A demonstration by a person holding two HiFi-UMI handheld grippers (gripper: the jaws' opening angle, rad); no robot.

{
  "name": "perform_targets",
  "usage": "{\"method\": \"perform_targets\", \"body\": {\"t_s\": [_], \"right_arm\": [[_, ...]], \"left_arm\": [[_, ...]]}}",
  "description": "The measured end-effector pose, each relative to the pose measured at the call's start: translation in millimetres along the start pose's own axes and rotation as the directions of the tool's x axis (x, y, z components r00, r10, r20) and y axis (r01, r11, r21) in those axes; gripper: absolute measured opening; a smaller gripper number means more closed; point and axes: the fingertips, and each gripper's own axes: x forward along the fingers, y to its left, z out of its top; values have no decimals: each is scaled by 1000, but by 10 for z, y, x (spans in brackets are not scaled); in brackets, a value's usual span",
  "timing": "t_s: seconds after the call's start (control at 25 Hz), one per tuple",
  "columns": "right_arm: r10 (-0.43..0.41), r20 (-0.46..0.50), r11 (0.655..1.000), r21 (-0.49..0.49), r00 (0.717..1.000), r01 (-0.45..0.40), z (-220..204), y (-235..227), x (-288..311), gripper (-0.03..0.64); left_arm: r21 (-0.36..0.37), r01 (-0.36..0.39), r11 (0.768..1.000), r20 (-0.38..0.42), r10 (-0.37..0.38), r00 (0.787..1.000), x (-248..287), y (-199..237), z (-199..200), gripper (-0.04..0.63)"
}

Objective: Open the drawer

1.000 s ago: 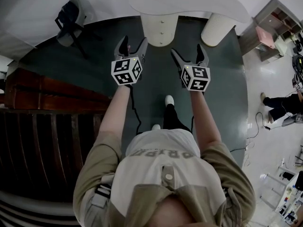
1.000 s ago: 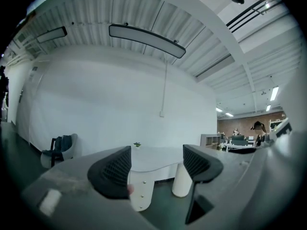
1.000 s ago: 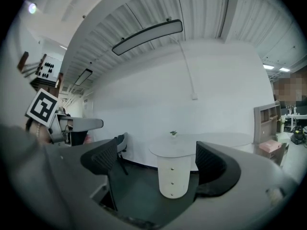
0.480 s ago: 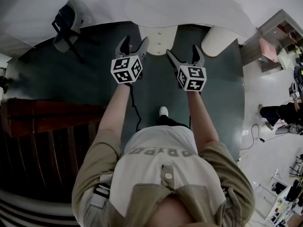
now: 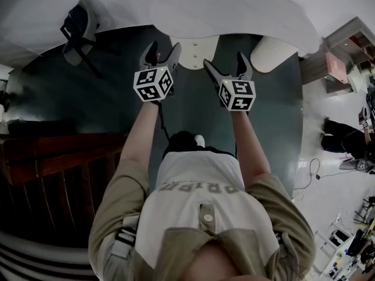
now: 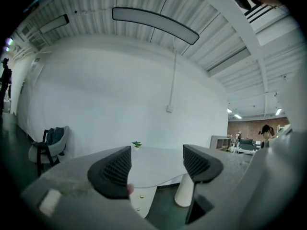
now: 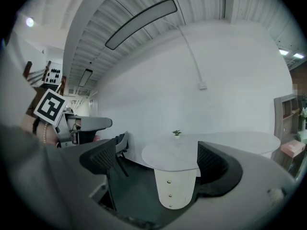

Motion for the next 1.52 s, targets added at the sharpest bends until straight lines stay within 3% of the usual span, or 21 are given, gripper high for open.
{"method": "perform_targets", "body": {"t_s": [0.44,0.88,1.12,1.36,1.52], "right_arm": [[-31,-2,999,24,1000,32,-227,-154,319,518],[-43,-59,999,30,997,45,-514,-140,792,518],[-48,-104,998,25,993,51,-833,-130,1145,518],[-52,-128,999,-7,990,52,-1211,-88,1462,518],[-58,-137,998,-37,989,53,-1532,-101,1663,515]], "left_arm": [[30,-28,999,-59,29,998,245,279,-235,353],[-12,-36,999,-95,35,995,470,645,-423,353],[-17,-53,998,-109,51,993,545,889,-658,354],[59,-51,997,-86,56,995,598,1085,-900,353],[50,-67,997,-84,71,994,658,1249,-1147,353]]}}
